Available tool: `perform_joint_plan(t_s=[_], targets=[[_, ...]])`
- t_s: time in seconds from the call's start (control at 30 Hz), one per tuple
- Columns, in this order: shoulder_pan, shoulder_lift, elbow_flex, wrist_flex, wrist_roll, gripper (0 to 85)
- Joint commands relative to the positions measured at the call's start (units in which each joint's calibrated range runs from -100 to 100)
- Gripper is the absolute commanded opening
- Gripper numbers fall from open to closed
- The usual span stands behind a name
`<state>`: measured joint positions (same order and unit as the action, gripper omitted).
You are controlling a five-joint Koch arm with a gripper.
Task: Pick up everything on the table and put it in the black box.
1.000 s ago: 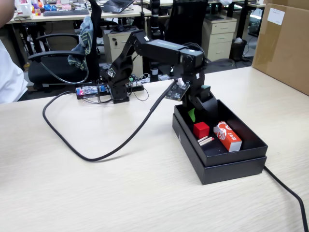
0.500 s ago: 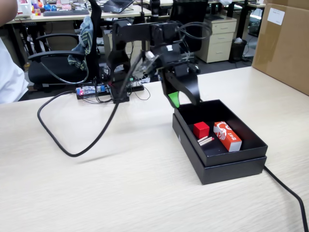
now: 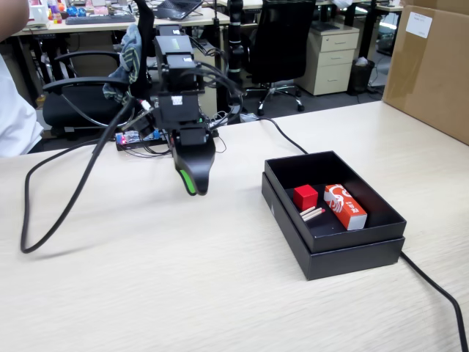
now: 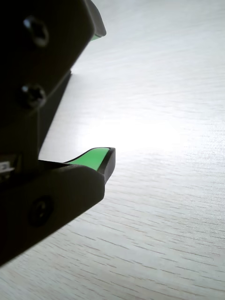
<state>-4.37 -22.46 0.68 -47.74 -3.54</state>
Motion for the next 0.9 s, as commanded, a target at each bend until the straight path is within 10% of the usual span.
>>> perform_joint_plan(t_s=[0.0, 0.87], targets=[[-0.2, -6.2, 1.0, 3.6, -0.2, 46.7], [1.0, -65.0, -58.3, 28.0, 0.7, 46.8]])
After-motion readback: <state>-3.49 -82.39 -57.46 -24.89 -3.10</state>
